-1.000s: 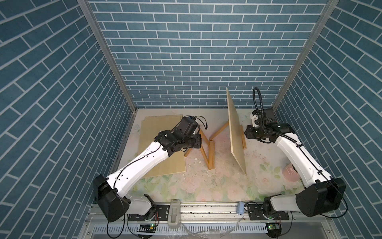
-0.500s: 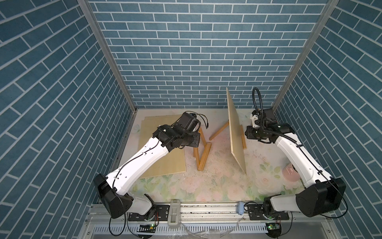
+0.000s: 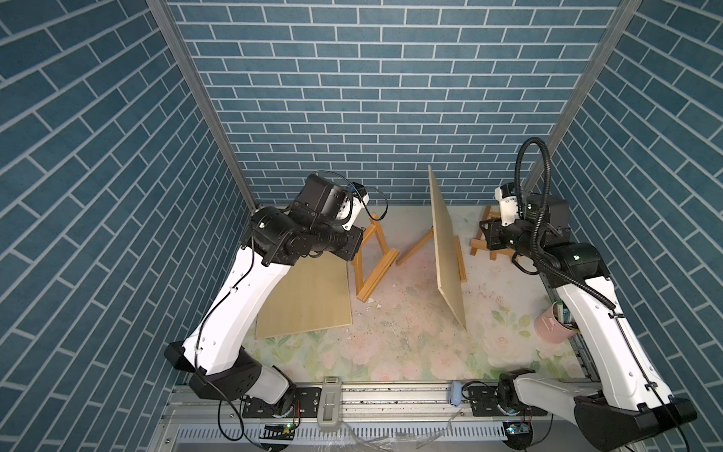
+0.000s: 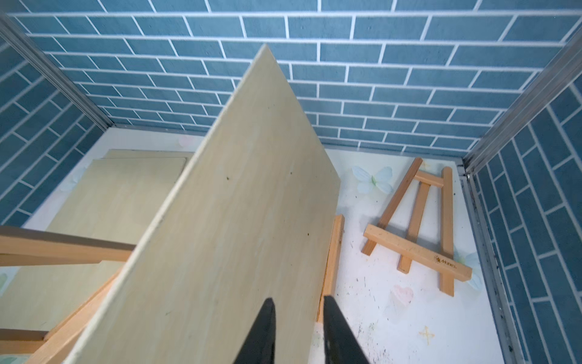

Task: Disassemble the easel
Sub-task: Pick up the easel at the center of the board, then place the easel at the center of the board.

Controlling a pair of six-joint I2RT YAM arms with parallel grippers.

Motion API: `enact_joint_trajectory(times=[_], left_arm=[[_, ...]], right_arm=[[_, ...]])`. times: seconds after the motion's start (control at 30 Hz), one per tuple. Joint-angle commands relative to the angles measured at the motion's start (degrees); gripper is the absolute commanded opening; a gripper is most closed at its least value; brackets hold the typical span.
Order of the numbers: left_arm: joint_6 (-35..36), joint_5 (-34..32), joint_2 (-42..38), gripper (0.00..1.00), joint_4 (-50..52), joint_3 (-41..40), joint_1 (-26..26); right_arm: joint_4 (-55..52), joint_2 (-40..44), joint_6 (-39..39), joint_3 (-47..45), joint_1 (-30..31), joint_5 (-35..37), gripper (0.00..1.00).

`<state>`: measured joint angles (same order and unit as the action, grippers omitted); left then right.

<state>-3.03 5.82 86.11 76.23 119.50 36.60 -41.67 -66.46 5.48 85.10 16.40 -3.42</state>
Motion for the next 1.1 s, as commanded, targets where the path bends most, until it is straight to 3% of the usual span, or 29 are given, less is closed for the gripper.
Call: enact_joint_trajectory(times=[0.0, 0.17, 0.47, 0.67, 0.8, 1.07], left_arm=[[6.15, 4.64, 1.01, 0.0, 3.04, -0.17, -3.65], [9.93, 15.46, -0.37, 0.0, 0.61, -2.39, -11.11], [16.24, 29.42, 5.35, 0.0, 7.72, 1.05, -11.51], [19.67, 32.46, 10.0, 0.0, 12.76, 4.21, -11.51], [21.98, 39.71, 12.19, 0.0, 14.38, 5.14, -11.48], [25.14, 40.12, 20.73, 0.0, 16.16, 4.52, -12.46]], right_arm=[[1.7, -0.34, -1.79, 0.98, 0.25, -1.24, 0.27], [0.74, -0.37, -1.43, 0.28, 0.3, -1.26, 0.27], [0.9, -0.48, -0.34, -1.42, 0.3, -1.06, 0.27], [0.59, -1.34, 0.14, -1.08, 0.3, -0.72, 0.27], [0.13, -1.49, 0.28, -1.07, 0.3, 0.12, 0.27], [-0.54, -1.85, 0.82, -1.1, 0.3, 1.01, 0.27]])
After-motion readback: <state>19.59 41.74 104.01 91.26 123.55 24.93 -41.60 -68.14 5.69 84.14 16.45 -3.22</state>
